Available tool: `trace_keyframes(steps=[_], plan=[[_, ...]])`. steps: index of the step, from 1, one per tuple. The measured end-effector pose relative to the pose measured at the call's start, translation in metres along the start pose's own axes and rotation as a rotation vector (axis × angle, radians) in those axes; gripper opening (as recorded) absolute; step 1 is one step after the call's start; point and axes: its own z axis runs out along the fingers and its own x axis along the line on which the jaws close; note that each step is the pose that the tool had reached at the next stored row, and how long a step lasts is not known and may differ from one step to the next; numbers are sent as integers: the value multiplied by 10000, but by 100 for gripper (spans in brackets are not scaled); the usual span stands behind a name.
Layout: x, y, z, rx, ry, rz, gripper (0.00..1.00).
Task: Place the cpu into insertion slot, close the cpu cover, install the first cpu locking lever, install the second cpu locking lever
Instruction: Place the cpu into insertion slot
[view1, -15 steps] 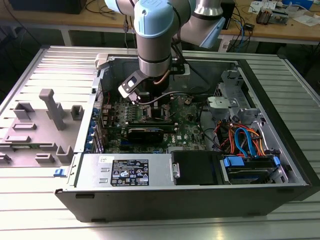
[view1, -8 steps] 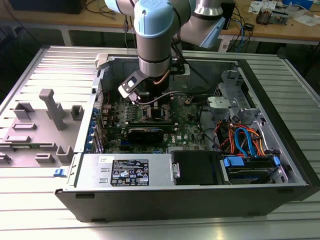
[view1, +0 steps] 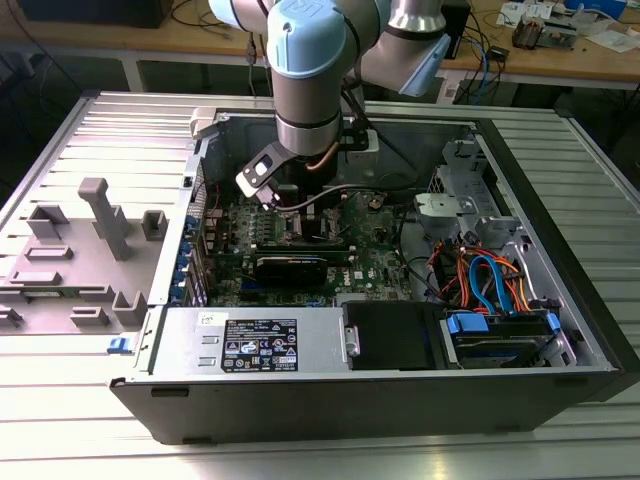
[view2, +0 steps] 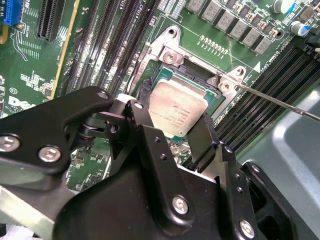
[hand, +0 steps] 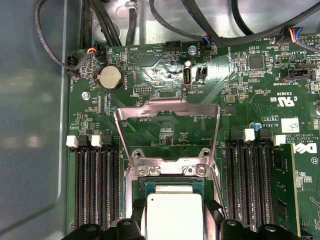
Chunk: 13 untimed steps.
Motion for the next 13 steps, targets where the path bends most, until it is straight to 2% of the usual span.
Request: trace_keyframes(steps=[4, 13], plan=[[3, 3, -36, -1, 2, 0, 55], [7, 2, -7, 1, 4, -6, 55]])
